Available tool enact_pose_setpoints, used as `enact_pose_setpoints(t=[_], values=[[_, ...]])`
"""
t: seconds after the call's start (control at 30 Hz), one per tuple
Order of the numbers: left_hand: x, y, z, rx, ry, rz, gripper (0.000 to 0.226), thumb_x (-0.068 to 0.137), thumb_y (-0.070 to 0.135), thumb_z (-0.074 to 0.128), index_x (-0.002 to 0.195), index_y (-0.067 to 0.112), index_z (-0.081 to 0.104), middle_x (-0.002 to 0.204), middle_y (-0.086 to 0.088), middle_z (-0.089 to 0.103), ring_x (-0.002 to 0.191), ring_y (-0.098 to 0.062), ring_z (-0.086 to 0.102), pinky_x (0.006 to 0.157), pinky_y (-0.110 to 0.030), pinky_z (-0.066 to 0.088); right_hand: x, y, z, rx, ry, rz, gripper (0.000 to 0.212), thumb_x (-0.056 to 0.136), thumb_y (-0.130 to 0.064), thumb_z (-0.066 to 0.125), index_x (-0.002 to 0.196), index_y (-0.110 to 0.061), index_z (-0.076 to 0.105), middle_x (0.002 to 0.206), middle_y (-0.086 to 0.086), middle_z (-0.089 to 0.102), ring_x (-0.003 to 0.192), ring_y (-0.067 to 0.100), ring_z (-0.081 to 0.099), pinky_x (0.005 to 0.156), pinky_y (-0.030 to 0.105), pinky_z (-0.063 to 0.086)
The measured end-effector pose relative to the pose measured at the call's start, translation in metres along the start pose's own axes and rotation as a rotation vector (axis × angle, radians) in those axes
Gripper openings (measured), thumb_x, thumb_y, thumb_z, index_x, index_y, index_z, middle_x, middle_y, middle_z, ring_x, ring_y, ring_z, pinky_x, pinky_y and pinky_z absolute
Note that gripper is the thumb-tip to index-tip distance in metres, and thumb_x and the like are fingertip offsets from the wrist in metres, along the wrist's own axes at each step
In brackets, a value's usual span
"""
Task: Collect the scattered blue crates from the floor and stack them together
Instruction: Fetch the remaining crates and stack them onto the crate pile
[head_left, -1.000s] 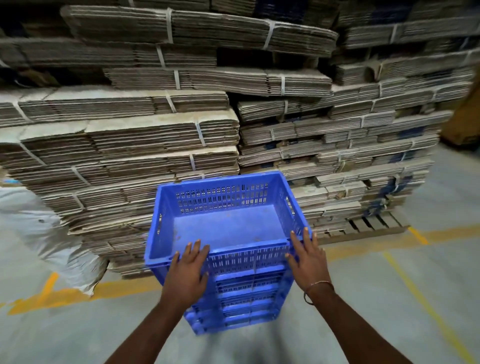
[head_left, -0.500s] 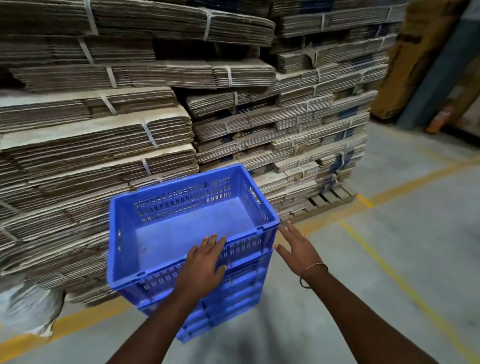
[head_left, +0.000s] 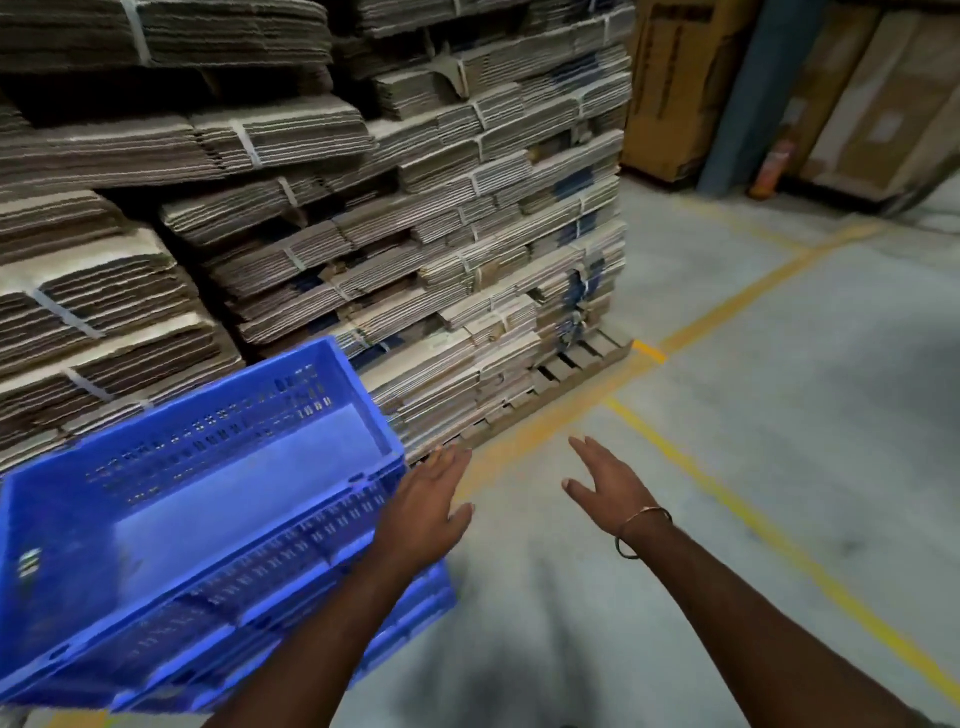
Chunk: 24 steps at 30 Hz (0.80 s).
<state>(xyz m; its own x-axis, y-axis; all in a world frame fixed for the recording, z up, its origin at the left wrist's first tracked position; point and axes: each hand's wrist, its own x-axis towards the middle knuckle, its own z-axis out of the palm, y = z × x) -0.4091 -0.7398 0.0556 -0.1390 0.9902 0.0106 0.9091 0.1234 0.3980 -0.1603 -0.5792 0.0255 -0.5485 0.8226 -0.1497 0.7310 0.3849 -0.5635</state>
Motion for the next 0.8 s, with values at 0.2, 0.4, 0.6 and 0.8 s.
enact_pose_setpoints(t=[0.2, 0.4, 0.6, 0.8], values=[[0.087, 0.064, 0.043, 0.016, -0.145, 0.08, 0.076, 0.089, 0.051, 0.044, 0.157, 0.027, 0.02, 0.164, 0.0, 0.021, 0.151, -0.017, 0.017, 0.122, -0.036, 0.014, -0.006, 0.098, -0.058, 0.017, -0.01, 0.153, 0.072, 0.092, -0.044, 0.055, 0.154, -0.029, 0.021, 0.16, 0.003, 0.024, 0.148, 0.017, 0.021, 0.118, 0.035, 0.024], [0.18, 0.103, 0.07, 0.014, -0.284, 0.137, 0.084, 0.083, 0.062, 0.039, 0.156, 0.027, 0.022, 0.162, 0.001, 0.025, 0.15, -0.017, 0.022, 0.12, -0.037, 0.022, 0.014, 0.165, -0.108, 0.021, 0.017, 0.294, 0.073, 0.092, -0.041, 0.058, 0.154, -0.025, 0.022, 0.159, 0.005, 0.027, 0.147, 0.02, 0.024, 0.118, 0.035, 0.024], [0.311, 0.133, 0.089, -0.036, -0.355, 0.151, 0.085, 0.085, 0.062, 0.049, 0.157, 0.028, 0.02, 0.163, 0.002, 0.024, 0.149, -0.02, 0.023, 0.117, -0.038, 0.027, 0.085, 0.224, -0.167, -0.03, -0.022, 0.392, 0.077, 0.09, -0.039, 0.061, 0.154, -0.022, 0.022, 0.155, 0.009, 0.033, 0.142, 0.025, 0.033, 0.114, 0.036, 0.03], [0.452, 0.162, 0.106, -0.071, -0.421, 0.191, 0.082, 0.087, 0.058, 0.056, 0.156, 0.03, 0.022, 0.16, 0.001, 0.03, 0.145, -0.02, 0.032, 0.113, -0.038, 0.034, 0.164, 0.27, -0.228, -0.038, -0.001, 0.536, 0.075, 0.089, -0.04, 0.062, 0.153, -0.022, 0.026, 0.147, 0.013, 0.043, 0.134, 0.028, 0.042, 0.107, 0.034, 0.035]])
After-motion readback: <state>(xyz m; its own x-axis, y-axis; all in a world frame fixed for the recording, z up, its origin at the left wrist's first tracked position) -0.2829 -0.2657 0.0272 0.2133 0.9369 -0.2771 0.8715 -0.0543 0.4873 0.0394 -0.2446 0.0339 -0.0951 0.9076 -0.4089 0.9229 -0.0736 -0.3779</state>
